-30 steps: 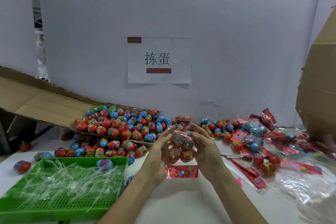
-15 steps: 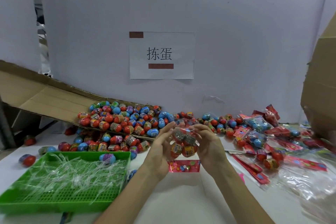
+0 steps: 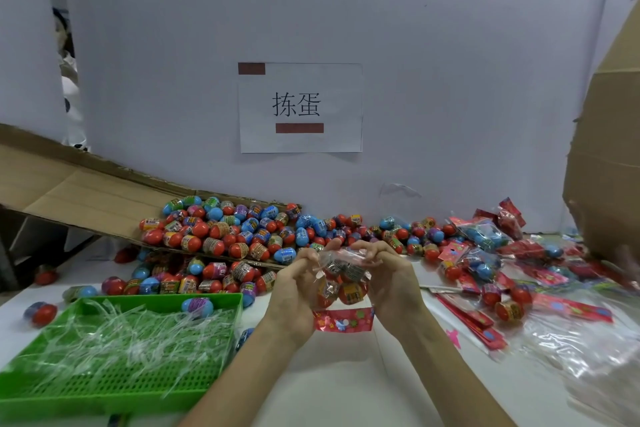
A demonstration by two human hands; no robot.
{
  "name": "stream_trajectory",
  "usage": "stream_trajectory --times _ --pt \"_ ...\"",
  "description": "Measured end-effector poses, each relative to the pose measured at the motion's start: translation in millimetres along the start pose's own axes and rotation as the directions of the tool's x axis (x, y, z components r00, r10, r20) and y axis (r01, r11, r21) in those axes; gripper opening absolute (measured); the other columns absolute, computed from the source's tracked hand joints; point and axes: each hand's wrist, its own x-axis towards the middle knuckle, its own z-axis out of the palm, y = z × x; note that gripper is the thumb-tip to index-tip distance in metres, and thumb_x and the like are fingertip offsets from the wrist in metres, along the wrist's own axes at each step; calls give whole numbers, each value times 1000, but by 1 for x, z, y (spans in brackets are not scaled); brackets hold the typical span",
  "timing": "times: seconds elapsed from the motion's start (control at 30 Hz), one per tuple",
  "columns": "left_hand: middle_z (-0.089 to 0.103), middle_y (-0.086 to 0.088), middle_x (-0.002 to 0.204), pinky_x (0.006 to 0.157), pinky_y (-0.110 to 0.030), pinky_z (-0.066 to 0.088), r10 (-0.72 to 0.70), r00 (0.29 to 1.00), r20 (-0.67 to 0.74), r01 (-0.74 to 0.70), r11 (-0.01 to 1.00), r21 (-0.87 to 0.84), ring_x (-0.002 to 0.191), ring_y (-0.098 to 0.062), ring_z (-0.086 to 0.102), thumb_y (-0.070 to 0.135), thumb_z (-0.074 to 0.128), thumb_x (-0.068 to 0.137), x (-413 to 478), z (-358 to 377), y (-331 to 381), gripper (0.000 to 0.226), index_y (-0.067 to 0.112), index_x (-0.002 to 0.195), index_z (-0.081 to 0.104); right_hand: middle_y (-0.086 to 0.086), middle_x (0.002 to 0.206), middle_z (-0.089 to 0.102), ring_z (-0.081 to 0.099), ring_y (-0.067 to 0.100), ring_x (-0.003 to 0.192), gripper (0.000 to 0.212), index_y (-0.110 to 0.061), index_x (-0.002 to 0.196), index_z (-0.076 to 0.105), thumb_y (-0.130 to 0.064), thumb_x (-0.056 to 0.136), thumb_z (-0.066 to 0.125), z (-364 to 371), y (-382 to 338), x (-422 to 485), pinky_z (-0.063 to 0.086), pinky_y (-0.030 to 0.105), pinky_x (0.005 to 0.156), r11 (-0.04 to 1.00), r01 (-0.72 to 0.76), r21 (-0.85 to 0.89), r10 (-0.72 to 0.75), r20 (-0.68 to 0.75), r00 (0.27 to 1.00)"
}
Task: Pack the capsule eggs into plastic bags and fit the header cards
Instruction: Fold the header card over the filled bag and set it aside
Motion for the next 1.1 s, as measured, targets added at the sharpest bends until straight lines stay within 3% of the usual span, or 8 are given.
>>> stream_trajectory --times 0.23,0.37,0.7,0.83,0.97,1.1 --pt "74 -8 126 74 -37 62 -9 1000 23 10 1000 -25 98 -26 77 23 57 84 1 -4 -2 22 22 62 60 5 94 70 60 24 95 42 -16 51 59 0 84 39 3 0 -2 49 37 81 1000 -16 5 16 53 998" --pt "74 -14 122 75 -41 62 -35 999 41 38 997 -74 94 -29 77 18 56 87 1 -2 -3 19 18 68 59 4 92 71 71 17 85 27 -16 52 59 -10 75 45 6 -2 -5 57 31 70 997 -29 67 22 99 995" --pt "72 -13 92 79 -47 60 -47 995 85 62 983 -174 83 -29 75 17 39 103 5 -3 -2 37 15 70 56 6 101 73 69 23 92 23 -16 60 63 -7 76 50 -1 -3 0 59 37 73 992 -60 115 46 118 992" --pt "64 -11 85 85 -45 55 -44 995 89 62 977 -203 86 -28 65 21 45 95 5 -1 -2 30 14 68 55 7 107 73 69 27 97 20 -16 61 62 -8 76 51 -1 -3 1 59 43 80 994 -44 101 31 128 991" --pt "55 -12 80 84 -44 50 -59 994 95 82 962 -260 82 -27 56 24 45 91 3 0 -1 27 12 68 49 8 104 72 68 28 99 21 -15 59 62 -12 77 53 4 -4 -2 59 41 77 997 -38 64 30 122 992" --pt "52 -10 73 75 -43 54 -85 994 69 101 956 -274 70 -25 57 22 33 104 4 -2 -1 41 12 67 47 6 101 72 70 24 94 37 -17 59 62 -1 88 45 5 -5 -3 60 37 73 1000 -27 14 26 115 993"
